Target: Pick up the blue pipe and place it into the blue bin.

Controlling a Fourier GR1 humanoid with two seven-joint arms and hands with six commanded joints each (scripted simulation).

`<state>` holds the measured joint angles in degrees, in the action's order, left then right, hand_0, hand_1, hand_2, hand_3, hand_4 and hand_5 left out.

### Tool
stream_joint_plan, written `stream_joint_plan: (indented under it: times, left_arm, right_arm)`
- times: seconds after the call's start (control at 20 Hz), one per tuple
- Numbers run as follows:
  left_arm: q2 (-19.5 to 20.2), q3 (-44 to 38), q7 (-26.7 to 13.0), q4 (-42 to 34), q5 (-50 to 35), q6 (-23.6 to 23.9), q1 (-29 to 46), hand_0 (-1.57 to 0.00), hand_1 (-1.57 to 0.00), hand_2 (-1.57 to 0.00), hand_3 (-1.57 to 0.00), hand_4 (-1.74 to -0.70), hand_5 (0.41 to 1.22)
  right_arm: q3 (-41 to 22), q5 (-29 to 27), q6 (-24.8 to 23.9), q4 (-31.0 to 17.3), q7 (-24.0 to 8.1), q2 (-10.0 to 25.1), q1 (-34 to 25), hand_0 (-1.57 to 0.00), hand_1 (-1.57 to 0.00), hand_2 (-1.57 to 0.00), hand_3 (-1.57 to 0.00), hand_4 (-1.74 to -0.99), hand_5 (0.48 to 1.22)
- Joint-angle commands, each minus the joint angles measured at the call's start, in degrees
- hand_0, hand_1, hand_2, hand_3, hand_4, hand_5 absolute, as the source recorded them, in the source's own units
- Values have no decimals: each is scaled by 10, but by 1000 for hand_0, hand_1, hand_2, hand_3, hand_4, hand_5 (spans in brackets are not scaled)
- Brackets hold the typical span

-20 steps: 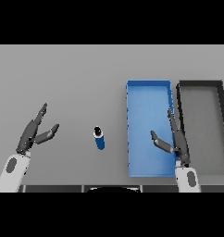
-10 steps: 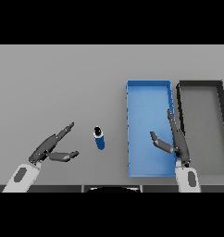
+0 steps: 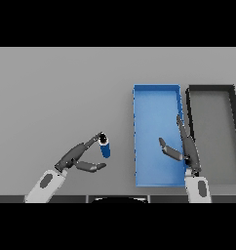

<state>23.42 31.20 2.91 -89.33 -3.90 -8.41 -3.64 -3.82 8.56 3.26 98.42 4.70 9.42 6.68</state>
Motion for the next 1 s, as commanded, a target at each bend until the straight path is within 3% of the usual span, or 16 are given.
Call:
stream_joint_plan:
  times: [0.0,0.4,0.55,0.65,0.75,0.8,0.95]
  left_arm:
    - [-11,1,4,8,2,5,-6,1,1,1,1,-1152,460]
    - [-71,22,2,97,52,26,-60,1,1,1,1,-1051,418]
    - [-92,16,22,111,34,19,-67,1,1,1,1,-1090,441]
    - [-109,16,35,119,24,18,-64,1,0,-54,-40,-1140,502]
    - [-126,5,39,127,3,16,-66,-10,-156,-308,-276,-1243,613]
    - [-133,0,44,130,-10,13,-64,-125,-319,-485,-535,-1281,735]
    - [-142,5,42,122,-14,16,-53,-796,-915,-1006,-1030,-1497,972]
  right_arm:
    - [-4,7,-3,3,1,-1,5,1,1,1,1,-1201,620]
    - [4,2,-2,2,9,2,9,1,1,1,1,-1221,645]
    - [7,3,-3,5,17,7,13,1,1,1,1,-1205,649]
    - [4,2,-2,5,28,4,20,1,1,1,1,-1210,653]
    - [0,3,0,7,25,1,23,1,1,1,1,-1217,655]
    - [2,2,1,7,23,4,23,1,1,1,1,-1220,656]
    - [1,5,-3,7,20,1,18,1,1,1,1,-1224,658]
